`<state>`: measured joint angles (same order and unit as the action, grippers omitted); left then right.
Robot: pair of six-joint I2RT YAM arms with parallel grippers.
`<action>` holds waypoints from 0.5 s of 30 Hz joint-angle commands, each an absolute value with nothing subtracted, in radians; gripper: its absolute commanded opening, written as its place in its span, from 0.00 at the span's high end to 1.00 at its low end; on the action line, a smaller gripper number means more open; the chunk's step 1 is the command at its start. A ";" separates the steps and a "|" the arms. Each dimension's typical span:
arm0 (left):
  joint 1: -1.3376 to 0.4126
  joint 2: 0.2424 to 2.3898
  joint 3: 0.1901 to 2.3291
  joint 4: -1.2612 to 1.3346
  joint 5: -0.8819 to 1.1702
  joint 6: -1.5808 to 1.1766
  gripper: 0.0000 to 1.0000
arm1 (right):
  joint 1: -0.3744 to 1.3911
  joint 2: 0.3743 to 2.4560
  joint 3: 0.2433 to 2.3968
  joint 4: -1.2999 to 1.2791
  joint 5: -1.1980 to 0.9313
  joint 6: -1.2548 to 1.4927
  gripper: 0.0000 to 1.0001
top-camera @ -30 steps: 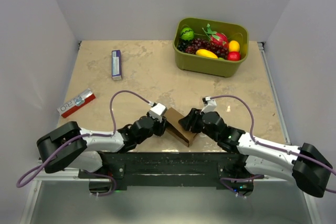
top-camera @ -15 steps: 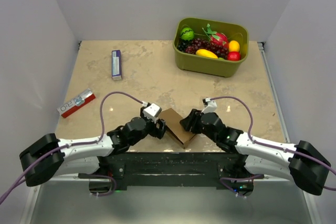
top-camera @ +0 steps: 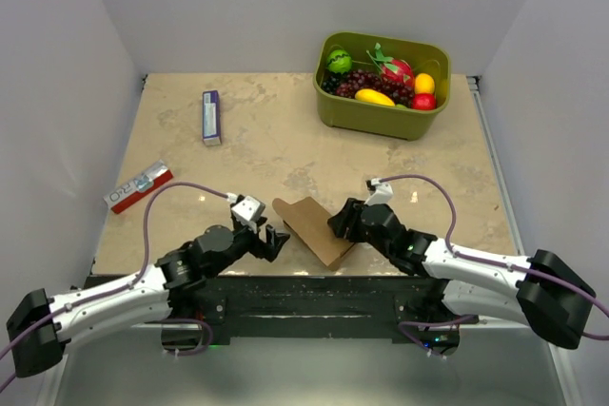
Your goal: Fold the paper box
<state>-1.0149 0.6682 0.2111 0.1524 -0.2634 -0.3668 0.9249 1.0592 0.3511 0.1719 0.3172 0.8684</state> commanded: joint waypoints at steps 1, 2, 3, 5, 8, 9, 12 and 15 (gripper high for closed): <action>-1.015 0.585 0.291 0.084 -0.224 -0.376 0.19 | 0.933 1.060 0.348 0.140 0.360 0.839 0.43; -1.014 0.586 0.310 0.084 -0.225 -0.374 0.19 | 0.933 1.058 0.347 0.138 0.364 0.839 0.43; -1.014 0.589 0.345 0.089 -0.232 -0.371 0.19 | 0.933 1.058 0.344 0.137 0.362 0.838 0.43; -1.014 0.633 0.383 0.100 -0.256 -0.367 0.19 | 0.933 1.060 0.341 0.130 0.367 0.836 0.43; -1.012 0.744 0.458 0.143 -0.264 -0.339 0.19 | 0.933 1.055 0.337 0.123 0.374 0.836 0.43; -1.012 0.774 0.492 0.167 -0.261 -0.321 0.20 | 0.933 1.054 0.336 0.121 0.376 0.836 0.43; -0.994 0.926 0.549 0.190 -0.261 -0.290 0.19 | 0.933 1.045 0.334 0.112 0.379 0.836 0.43; -0.941 1.029 0.568 0.216 -0.215 -0.284 0.18 | 0.933 1.039 0.331 0.109 0.385 0.836 0.43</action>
